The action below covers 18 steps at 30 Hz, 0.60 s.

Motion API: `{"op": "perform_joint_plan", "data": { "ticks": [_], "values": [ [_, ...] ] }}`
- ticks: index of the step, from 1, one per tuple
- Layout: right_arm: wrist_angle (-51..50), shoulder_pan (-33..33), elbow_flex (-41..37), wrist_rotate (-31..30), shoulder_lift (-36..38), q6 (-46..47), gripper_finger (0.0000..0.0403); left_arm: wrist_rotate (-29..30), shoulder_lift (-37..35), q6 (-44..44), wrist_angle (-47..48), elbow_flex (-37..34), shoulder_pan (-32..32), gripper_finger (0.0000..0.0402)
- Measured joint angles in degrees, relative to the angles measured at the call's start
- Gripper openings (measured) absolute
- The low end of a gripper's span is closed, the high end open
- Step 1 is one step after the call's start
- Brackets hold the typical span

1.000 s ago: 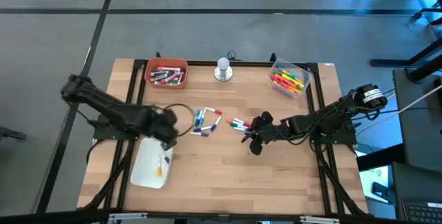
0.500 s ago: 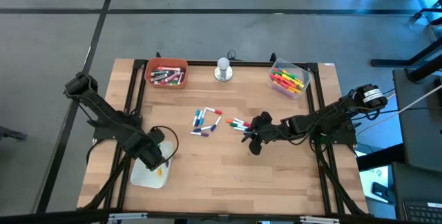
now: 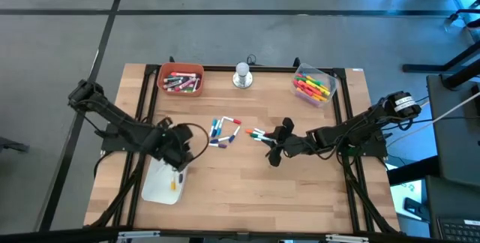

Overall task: Pick & Place Markers
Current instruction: Put the small red highlighter pen into the white bin

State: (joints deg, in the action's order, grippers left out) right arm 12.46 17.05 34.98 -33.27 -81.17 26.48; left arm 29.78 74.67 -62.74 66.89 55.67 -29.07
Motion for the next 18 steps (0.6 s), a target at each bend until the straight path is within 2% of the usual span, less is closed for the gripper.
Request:
{"op": "perform_joint_plan", "data": {
  "ticks": [4,8,13,18],
  "values": [
    [-0.79,0.14,0.0,-0.14,1.32,-3.68,0.0097,5.49,0.0,6.14,-4.68,0.03,4.78,0.0155],
    [-4.63,0.14,0.04,0.27,4.33,-4.4,0.0097,5.56,0.0,13.52,-11.08,0.03,10.04,0.0153],
    [-9.95,0.06,0.04,0.37,4.65,-3.07,0.0097,6.44,0.81,21.07,-22.14,0.03,15.03,0.0152],
    [-11.07,-0.06,0.04,2.51,4.59,1.18,0.0097,4.39,6.54,31.04,-34.66,0.07,18.31,0.0152]
  ]
}}
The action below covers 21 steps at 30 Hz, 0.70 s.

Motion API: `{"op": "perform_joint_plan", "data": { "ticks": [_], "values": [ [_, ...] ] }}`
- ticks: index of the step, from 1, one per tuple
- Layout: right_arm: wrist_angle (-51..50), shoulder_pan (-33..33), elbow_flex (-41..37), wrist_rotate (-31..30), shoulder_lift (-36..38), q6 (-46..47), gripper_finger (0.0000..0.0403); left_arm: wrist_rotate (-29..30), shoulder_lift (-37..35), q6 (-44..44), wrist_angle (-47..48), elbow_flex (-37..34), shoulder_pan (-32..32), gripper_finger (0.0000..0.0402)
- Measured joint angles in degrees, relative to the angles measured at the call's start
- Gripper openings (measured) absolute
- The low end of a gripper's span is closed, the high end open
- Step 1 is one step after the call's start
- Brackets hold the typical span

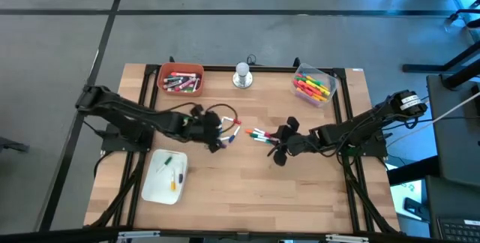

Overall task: Pick & Place Markers
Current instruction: Put the small red highlighter pen into the white bin

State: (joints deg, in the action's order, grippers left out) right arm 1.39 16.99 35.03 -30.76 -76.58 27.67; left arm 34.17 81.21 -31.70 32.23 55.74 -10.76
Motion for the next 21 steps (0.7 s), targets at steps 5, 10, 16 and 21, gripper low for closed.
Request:
{"op": "perform_joint_plan", "data": {
  "ticks": [5,10,16,21],
  "values": [
    [-0.08,0.02,0.0,3.77,0.0,2.01,0.0097,-1.46,9.19,6.72,-10.37,-0.02,3.17,0.0149],
    [-0.59,0.0,-0.01,7.96,-0.04,0.56,0.0097,-6.38,15.95,13.64,-20.95,-0.02,6.49,0.0143],
    [-0.56,0.02,-0.02,4.75,-0.04,0.17,0.0097,-11.76,18.22,16.37,-26.9,-0.04,9.61,0.0136],
    [-3.39,-1.56,-0.02,0.16,-0.28,0.5,0.0097,-12.15,18.63,18.35,-28.53,-0.05,11.36,0.013]
  ]
}}
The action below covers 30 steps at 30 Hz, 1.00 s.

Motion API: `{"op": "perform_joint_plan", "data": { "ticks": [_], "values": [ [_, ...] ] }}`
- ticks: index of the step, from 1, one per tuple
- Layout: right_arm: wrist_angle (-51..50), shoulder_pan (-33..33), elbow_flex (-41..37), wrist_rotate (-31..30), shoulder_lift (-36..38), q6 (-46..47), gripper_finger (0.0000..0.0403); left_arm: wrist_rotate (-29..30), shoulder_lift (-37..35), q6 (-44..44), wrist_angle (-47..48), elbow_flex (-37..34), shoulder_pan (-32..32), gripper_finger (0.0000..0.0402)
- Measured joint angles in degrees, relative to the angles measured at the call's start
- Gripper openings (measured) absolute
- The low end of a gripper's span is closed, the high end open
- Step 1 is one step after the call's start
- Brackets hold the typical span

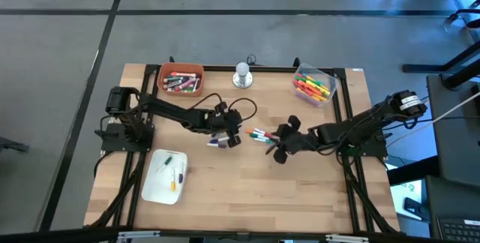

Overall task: Pick & Place Markers
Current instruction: Put the small red highlighter pen into the white bin

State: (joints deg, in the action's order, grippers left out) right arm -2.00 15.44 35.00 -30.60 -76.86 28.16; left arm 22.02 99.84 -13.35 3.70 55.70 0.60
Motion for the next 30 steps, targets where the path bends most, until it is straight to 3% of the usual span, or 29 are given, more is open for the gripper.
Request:
{"op": "perform_joint_plan", "data": {
  "ticks": [6,13,22,26,30],
  "values": [
    [-1.09,-6.49,0.0,5.22,-0.02,-4.33,0.0097,1.76,-2.49,0.51,0.99,-0.02,-0.45,0.0129],
    [-0.89,-12.79,0.0,13.04,-1.85,-9.99,0.0097,17.0,-21.67,-0.09,13.54,-2.48,-5.92,0.0117],
    [8.57,-16.66,-0.02,20.12,-13.43,-14.08,0.0114,20.3,-48.76,3.89,-3.47,-23.35,-12.02,0.0099],
    [7.9,-17.51,0.1,20.18,-15.68,-13.79,0.0131,20.22,-55.86,7.98,-9.26,-29.03,-13.72,0.0093],
    [7.88,-17.69,0.2,20.23,-16.95,-13.82,0.0122,20.31,-60.2,13.04,-8.64,-30.35,-15.19,0.0089]
  ]
}}
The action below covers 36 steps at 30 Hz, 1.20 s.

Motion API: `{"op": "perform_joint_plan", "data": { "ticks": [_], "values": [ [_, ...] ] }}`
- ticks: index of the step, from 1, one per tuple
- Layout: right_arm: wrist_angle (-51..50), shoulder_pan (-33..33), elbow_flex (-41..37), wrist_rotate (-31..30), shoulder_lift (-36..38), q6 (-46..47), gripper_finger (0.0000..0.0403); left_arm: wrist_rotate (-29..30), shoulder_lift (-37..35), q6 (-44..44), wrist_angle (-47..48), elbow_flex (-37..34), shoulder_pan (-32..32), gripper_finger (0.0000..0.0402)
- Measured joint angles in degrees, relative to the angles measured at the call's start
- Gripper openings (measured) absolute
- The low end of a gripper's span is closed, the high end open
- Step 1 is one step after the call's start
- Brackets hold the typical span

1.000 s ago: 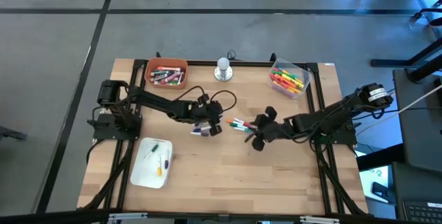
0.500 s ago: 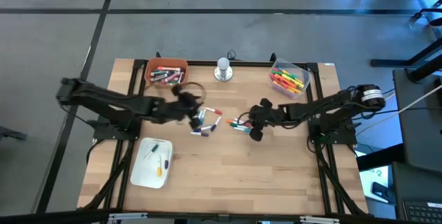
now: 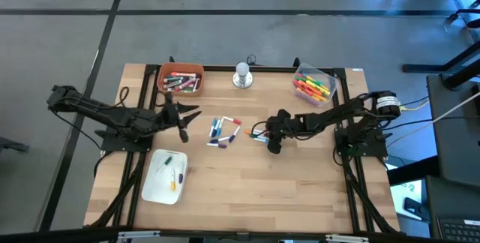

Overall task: Pick & Place Markers
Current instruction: Put the small red highlighter pen into the white bin

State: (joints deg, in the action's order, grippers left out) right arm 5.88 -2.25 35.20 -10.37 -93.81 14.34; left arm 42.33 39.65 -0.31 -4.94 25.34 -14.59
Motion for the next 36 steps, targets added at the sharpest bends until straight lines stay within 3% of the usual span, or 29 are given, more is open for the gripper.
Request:
{"op": "perform_joint_plan", "data": {
  "ticks": [6,12,19,22,27,36],
  "values": [
    [-0.47,-0.01,-0.02,0.69,-0.1,0.43,0.0045,0.03,-6.42,3.2,1.55,0.0,-4.01,0.0083],
    [-0.41,-0.01,-0.09,0.56,-0.13,2.85,0.0043,1.78,-10.38,3.8,7.87,0.0,-6.85,0.0074],
    [2.3,1.06,-0.22,-3.26,0.27,4.66,0.0043,9.05,-12.23,-2.49,20.96,0.0,-7.17,0.007],
    [2.67,1.06,-0.28,-3.19,0.59,4.84,0.0043,9.33,-12.2,-3.55,23.63,0.0,-7.17,0.007],
    [3.37,1.06,-0.31,-3.22,0.62,4.9,0.0043,6.62,-12.19,-4.84,24.17,-0.18,-7.19,0.0069],
    [5.53,1.06,-0.31,-4.39,0.73,4.94,0.0043,6.56,-14.64,4.95,10.58,-10.78,-6.65,0.0066]
  ]
}}
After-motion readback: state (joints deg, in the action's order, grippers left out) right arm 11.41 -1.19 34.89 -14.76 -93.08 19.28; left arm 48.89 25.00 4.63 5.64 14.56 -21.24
